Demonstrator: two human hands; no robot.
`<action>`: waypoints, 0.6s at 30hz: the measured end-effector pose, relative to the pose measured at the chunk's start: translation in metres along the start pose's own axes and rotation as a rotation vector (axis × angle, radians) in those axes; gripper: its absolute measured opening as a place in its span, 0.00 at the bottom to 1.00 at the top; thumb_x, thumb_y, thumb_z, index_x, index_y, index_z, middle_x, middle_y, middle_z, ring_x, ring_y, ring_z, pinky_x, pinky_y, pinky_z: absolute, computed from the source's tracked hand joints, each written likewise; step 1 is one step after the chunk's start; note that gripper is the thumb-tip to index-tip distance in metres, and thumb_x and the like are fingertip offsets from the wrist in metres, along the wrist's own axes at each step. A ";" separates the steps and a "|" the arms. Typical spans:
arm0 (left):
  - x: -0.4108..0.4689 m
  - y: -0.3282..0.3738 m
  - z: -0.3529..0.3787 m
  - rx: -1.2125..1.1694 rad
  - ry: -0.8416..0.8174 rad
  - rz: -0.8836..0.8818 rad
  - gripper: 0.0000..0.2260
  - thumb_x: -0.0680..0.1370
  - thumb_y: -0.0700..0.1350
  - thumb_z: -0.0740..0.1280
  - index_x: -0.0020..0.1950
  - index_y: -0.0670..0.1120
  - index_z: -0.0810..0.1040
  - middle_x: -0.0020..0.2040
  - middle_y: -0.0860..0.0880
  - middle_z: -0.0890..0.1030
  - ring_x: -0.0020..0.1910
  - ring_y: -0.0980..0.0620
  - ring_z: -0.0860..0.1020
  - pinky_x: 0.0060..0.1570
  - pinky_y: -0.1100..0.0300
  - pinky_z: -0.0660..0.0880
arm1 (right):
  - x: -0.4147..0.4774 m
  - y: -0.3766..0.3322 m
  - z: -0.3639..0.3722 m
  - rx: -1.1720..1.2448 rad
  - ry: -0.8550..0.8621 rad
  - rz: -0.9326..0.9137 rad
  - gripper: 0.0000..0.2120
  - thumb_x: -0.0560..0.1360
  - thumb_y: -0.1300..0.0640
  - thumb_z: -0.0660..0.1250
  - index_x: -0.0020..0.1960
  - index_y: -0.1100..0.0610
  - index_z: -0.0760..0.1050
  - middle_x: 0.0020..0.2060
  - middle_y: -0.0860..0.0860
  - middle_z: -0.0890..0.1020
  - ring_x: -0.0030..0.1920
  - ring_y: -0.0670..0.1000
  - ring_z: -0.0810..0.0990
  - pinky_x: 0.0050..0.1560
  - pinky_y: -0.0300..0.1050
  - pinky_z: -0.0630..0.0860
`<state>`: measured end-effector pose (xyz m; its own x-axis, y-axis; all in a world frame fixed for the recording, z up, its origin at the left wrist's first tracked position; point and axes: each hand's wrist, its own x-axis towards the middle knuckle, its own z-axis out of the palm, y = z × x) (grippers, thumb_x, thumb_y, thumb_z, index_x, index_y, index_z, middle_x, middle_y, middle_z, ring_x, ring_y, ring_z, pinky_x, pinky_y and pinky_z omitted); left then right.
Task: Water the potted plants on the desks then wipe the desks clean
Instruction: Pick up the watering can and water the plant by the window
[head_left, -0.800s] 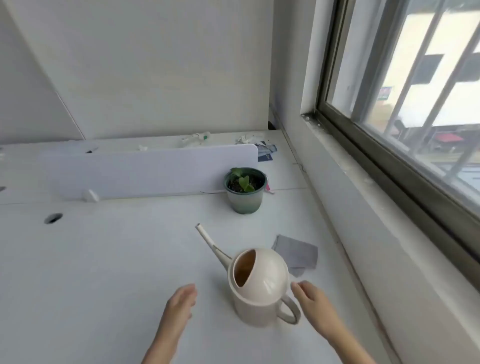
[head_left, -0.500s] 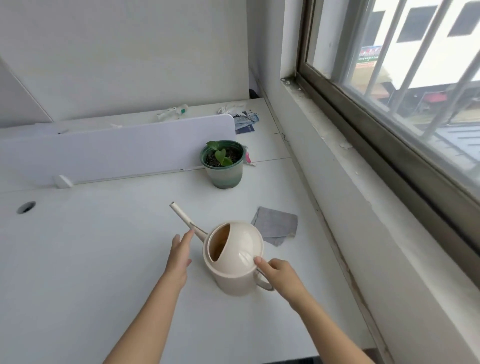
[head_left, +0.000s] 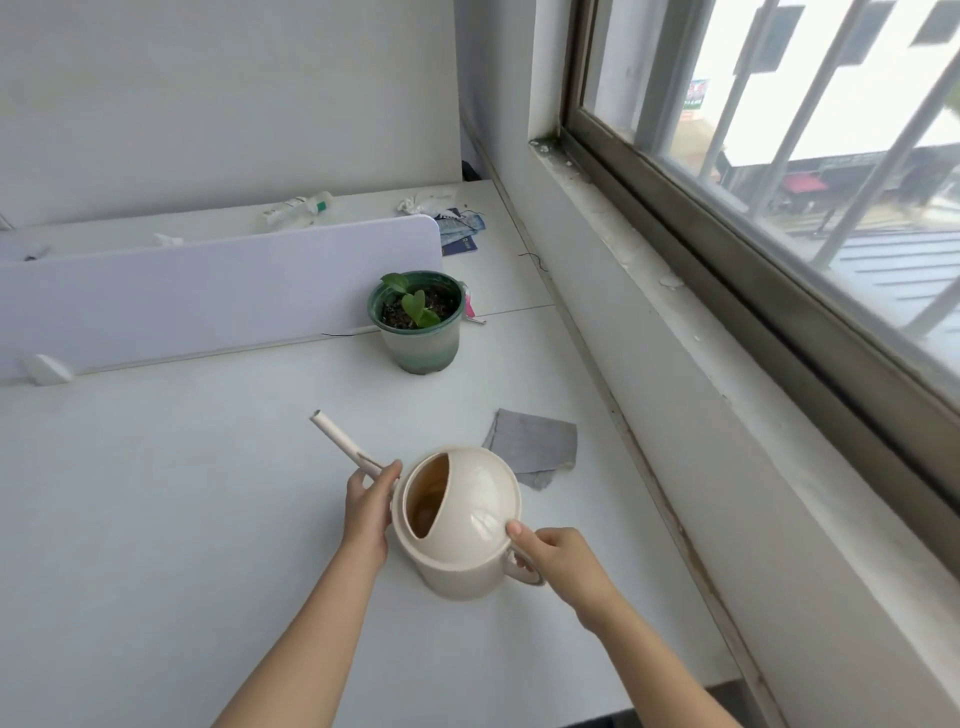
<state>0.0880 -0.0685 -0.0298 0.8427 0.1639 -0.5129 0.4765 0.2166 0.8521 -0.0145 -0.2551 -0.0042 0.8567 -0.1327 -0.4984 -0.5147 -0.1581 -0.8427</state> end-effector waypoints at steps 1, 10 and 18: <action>0.001 -0.001 -0.002 0.004 -0.018 0.002 0.20 0.76 0.43 0.65 0.66 0.41 0.66 0.44 0.48 0.75 0.42 0.50 0.75 0.42 0.58 0.72 | -0.002 0.000 0.002 0.007 0.019 0.004 0.23 0.73 0.45 0.66 0.25 0.54 0.63 0.23 0.47 0.66 0.27 0.47 0.62 0.27 0.33 0.59; 0.011 -0.001 -0.021 -0.170 -0.110 0.061 0.19 0.79 0.44 0.60 0.70 0.45 0.65 0.54 0.43 0.75 0.52 0.44 0.76 0.58 0.50 0.72 | -0.010 -0.009 0.018 0.086 0.155 0.084 0.18 0.75 0.48 0.63 0.30 0.58 0.70 0.32 0.50 0.71 0.34 0.48 0.69 0.40 0.37 0.66; 0.023 0.024 0.003 -0.015 -0.315 0.139 0.21 0.77 0.49 0.59 0.70 0.57 0.64 0.56 0.46 0.75 0.62 0.42 0.74 0.65 0.44 0.67 | -0.021 -0.047 0.011 0.228 0.326 -0.031 0.15 0.74 0.52 0.64 0.31 0.57 0.77 0.34 0.50 0.76 0.36 0.49 0.70 0.42 0.43 0.64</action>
<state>0.1194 -0.0625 -0.0205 0.9364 -0.1117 -0.3327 0.3500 0.2274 0.9087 -0.0080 -0.2339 0.0434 0.7973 -0.4408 -0.4124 -0.4370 0.0497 -0.8981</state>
